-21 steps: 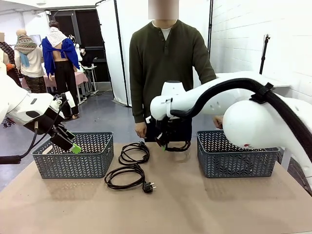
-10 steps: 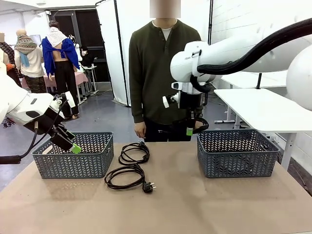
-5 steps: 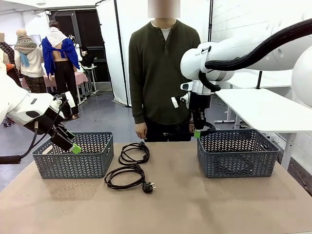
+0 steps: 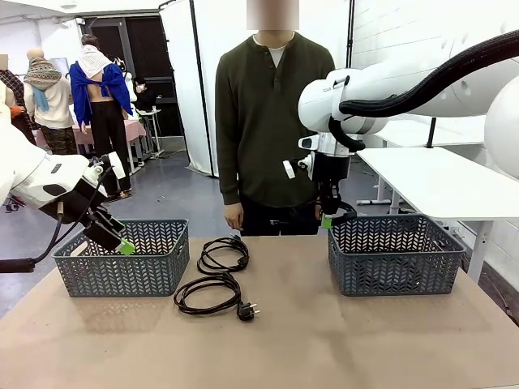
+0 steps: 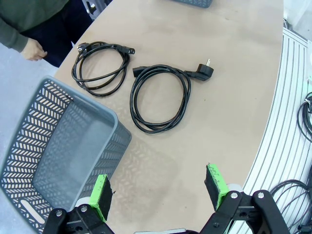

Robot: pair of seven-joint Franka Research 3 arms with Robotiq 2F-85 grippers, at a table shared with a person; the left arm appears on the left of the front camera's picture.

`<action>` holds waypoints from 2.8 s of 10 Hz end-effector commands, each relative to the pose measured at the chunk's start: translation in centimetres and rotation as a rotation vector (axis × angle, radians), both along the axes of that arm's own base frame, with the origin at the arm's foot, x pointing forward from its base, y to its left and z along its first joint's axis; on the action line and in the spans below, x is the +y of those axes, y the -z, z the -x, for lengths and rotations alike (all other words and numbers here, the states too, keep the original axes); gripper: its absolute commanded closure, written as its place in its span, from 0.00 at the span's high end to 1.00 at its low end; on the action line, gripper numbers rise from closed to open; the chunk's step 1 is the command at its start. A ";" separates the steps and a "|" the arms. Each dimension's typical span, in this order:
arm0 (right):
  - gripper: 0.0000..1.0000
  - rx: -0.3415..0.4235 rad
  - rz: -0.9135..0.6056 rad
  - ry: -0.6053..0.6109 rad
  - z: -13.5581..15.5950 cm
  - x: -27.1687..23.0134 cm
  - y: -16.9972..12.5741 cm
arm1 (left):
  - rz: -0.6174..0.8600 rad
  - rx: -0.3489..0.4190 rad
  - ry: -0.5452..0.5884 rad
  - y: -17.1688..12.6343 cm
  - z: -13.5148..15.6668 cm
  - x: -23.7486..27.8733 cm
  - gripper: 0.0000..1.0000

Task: Organize the cables according to human instructions.
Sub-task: Pick up a bundle of cables and place it in the basket indicated by the human.

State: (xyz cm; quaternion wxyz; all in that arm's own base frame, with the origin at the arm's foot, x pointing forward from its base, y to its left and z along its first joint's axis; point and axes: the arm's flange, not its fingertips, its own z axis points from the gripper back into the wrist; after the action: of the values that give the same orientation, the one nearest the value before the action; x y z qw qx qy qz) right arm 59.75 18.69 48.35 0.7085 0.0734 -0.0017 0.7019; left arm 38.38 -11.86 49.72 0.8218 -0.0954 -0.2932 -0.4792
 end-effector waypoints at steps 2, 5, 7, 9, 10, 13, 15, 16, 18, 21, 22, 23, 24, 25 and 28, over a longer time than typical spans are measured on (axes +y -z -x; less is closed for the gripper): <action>0.00 -0.017 0.020 -0.033 1.2 -3.5 -1.0 | 0.016 0.003 0.021 0.2 -0.2 0.4 1.00; 0.00 -0.019 0.031 -0.072 3.1 -7.5 -0.9 | 0.016 0.003 0.021 0.2 -0.2 0.4 1.00; 0.00 -0.032 0.005 -0.051 4.2 -10.6 -0.2 | 0.016 0.003 0.021 0.2 -0.2 0.4 1.00; 0.00 -0.053 -0.008 -0.005 4.7 -13.6 0.1 | 0.016 0.003 0.021 0.2 -0.2 0.4 1.00; 0.00 -0.065 -0.012 0.018 4.6 -14.8 0.1 | 0.016 0.003 0.021 0.2 -0.2 0.4 1.00; 0.00 -0.071 0.000 0.033 3.0 -16.7 0.6 | 0.016 0.003 0.021 0.2 -0.2 0.4 1.00; 0.00 -0.069 0.002 0.011 1.9 -17.3 1.3 | 0.016 0.003 0.021 0.2 -0.2 0.4 1.00; 0.00 -0.086 0.008 0.008 1.2 -17.3 1.7 | 0.016 0.003 0.021 0.2 -0.2 0.4 1.00; 0.00 -0.086 0.017 0.024 0.2 -17.4 2.6 | 0.016 0.003 0.021 0.2 -0.2 0.4 1.00; 0.00 -0.084 0.009 0.027 -0.6 -17.5 3.4 | 0.016 0.003 0.021 0.2 -0.2 0.4 1.00; 0.19 -0.086 0.022 0.039 -0.8 -17.5 3.5 | 0.016 0.003 0.021 0.2 -0.2 0.4 1.00; 0.39 -0.081 0.021 0.047 -1.0 -17.5 3.6 | 0.016 0.003 0.021 0.2 -0.2 0.4 1.00; 0.58 -0.075 0.027 0.050 -1.0 -17.4 3.7 | 0.016 0.003 0.021 0.2 -0.2 0.4 1.00; 0.77 -0.072 0.028 0.052 -1.1 -17.3 3.7 | 0.016 0.003 0.021 0.2 -0.2 0.4 1.00; 1.00 -0.060 0.001 0.081 -1.1 -17.2 3.0 | 0.016 0.003 0.021 0.2 -0.2 0.4 1.00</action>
State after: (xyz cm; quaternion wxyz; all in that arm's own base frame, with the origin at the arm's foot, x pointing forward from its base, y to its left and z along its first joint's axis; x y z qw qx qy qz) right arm 60.34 1.38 45.09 0.7305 0.0414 -0.0180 0.6814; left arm 38.38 -11.85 49.72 0.8218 -0.0954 -0.2932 -0.4791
